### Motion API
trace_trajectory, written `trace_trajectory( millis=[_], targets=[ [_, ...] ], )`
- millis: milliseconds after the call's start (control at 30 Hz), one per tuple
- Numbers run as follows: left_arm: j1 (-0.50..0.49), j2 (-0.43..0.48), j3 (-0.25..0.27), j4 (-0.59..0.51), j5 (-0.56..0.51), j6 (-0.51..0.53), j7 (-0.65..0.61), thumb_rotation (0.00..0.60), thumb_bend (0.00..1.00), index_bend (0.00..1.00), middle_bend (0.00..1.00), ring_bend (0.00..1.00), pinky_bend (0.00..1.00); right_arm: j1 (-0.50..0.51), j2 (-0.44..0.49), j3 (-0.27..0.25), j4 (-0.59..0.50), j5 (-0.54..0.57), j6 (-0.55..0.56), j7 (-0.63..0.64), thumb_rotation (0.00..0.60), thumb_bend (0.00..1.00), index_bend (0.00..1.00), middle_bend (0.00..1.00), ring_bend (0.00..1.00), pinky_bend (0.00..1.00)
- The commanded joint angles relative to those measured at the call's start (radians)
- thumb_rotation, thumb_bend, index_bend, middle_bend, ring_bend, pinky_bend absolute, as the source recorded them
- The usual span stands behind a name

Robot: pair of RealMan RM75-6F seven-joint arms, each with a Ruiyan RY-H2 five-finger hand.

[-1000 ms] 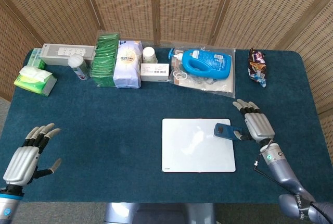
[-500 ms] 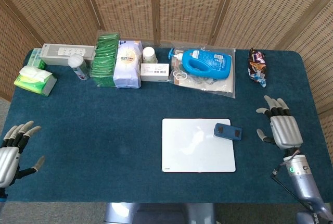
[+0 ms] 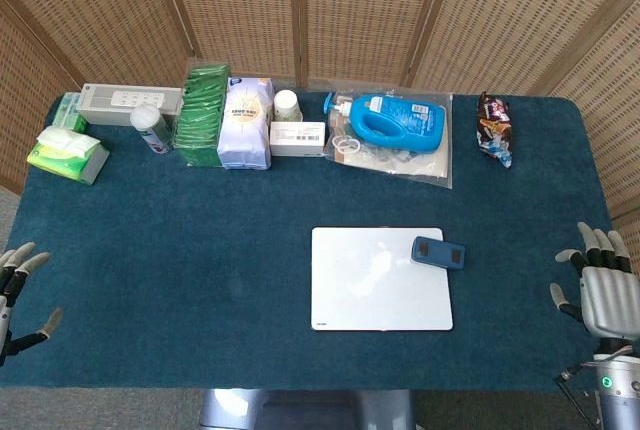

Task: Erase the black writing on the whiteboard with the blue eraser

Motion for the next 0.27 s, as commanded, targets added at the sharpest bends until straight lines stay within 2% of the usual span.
trace_trajectory(
  millis=[33, 267],
  targets=[
    [0.007, -0.009, 0.004, 0.01, 0.012, 0.007, -0.002, 0.6, 0.38, 0.17, 0.09, 0.0, 0.0, -0.03, 0.007, -0.011, -0.018, -0.014, 0.027, 0.011, 0.6, 0.31, 0.4, 0.09, 0.0, 0.0],
    [0.011, -0.017, 0.006, -0.004, 0.046, 0.02, 0.005, 0.6, 0.38, 0.17, 0.09, 0.0, 0.0, -0.056, 0.026, -0.024, -0.04, -0.07, 0.041, 0.023, 0.6, 0.31, 0.4, 0.09, 0.0, 0.0]
  ],
)
